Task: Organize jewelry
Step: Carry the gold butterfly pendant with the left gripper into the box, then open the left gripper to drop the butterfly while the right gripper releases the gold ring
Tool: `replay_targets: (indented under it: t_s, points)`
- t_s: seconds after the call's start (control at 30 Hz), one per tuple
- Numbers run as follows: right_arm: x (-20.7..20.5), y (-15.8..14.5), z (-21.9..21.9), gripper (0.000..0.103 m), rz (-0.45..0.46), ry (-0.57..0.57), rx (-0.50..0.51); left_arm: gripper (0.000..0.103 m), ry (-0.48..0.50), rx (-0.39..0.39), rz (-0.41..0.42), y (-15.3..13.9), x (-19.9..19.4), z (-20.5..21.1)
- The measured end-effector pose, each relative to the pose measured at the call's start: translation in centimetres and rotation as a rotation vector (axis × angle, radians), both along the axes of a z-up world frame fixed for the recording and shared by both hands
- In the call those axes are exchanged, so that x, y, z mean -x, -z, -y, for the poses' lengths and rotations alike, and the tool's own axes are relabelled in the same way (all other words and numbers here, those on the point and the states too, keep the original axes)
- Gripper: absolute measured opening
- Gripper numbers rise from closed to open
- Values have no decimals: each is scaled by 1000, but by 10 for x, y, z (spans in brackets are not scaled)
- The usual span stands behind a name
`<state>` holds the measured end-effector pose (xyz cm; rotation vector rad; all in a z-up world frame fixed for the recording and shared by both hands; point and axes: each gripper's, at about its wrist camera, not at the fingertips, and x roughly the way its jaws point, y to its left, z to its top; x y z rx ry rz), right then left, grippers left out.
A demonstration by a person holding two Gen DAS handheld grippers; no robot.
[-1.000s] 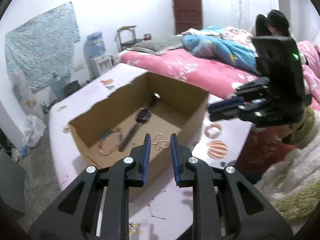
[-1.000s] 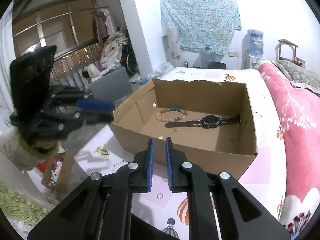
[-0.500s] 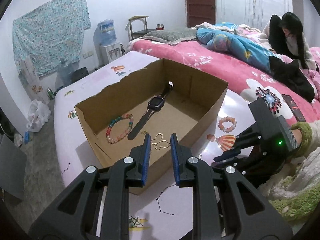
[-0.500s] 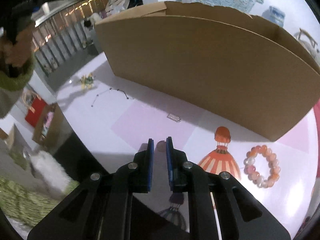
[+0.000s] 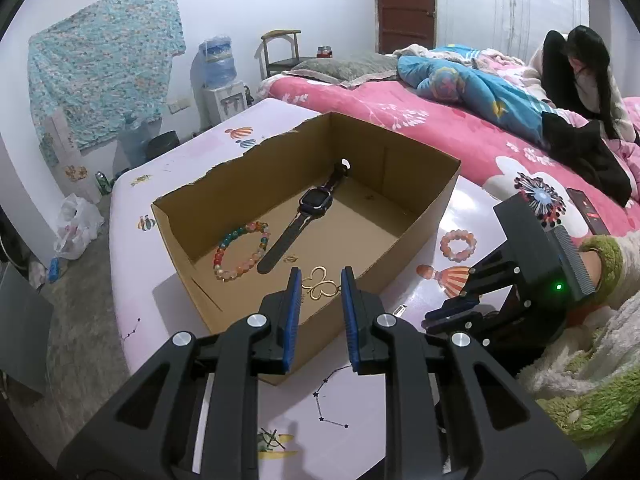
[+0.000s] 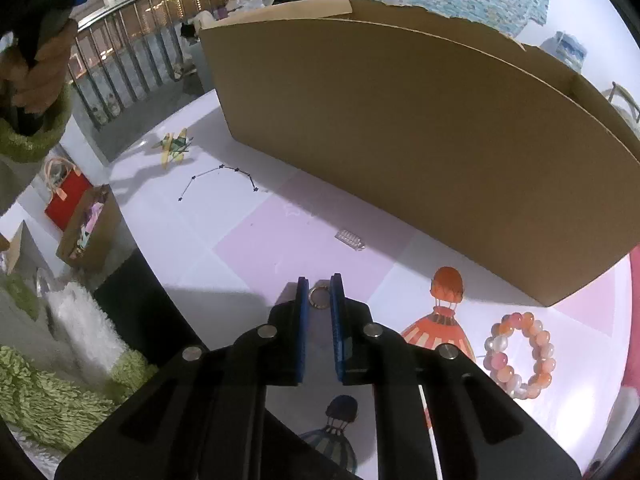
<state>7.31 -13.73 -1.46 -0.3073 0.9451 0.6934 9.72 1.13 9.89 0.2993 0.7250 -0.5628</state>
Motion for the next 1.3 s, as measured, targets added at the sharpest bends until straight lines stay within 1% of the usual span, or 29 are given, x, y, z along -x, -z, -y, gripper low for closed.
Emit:
replay_targets:
  t_s: [0.1,0.17,0.27,0.3,0.33,0.4,0.47,0.57,0.73,0.8,0.87,0.93,0.97,1.03,1.07,1.1,1.13,1.2,1.23,1.3]
  points:
    - [3,-7,6,11,10,19,-13,19,-2,0,10,-3,1,-2]
    - [6,-22,10,11,35,31,-27,19,-6,0,20,-5,1,-5]
    - [10,-59,14,11,106,41,-73,19,-14,7,38,-10,0,-8]
    - [12,-72,15,11,137,42,-90,19,-16,8,43,-12,-2,-9]
    - [12,-93,17,11,186,45,-119,19,-17,9,46,-13,-4,-10]
    - [9,-118,21,11,248,54,-161,19,-23,14,50,-15,-10,-10]
    - [0,-132,24,11,281,63,-190,19,-22,19,50,-15,-16,-8]
    - [-26,-132,26,11,288,105,-174,19,-30,16,14,-7,-37,-1]
    - [-73,-109,21,11,191,178,-140,19,-75,-16,-60,14,-73,7]
    - [-81,-105,23,12,180,207,-136,19,-86,-24,-92,23,-84,7]
    - [-87,-101,24,13,164,225,-155,19,-92,-28,-104,28,-88,7]
    - [-89,-100,29,22,160,256,-184,24,-102,-25,-122,33,-91,6]
    - [-89,-101,32,24,161,264,-195,29,-109,-26,-124,34,-92,6]
    - [-88,-104,37,26,168,284,-223,31,-123,-26,-125,35,-92,4]
    - [-86,-106,40,28,174,294,-236,34,-127,-24,-121,34,-91,3]
    - [-86,-107,42,30,179,299,-243,39,-132,-22,-115,32,-89,2]
    - [-82,-111,46,32,191,308,-256,42,-140,-19,-104,29,-86,1]
    - [-77,-117,52,33,211,319,-271,48,-157,-13,-75,22,-78,-4]
    - [-72,-121,56,34,226,323,-279,50,-163,-7,-64,19,-74,-5]
    - [-62,-129,63,38,254,333,-290,59,-176,10,-43,10,-64,-8]
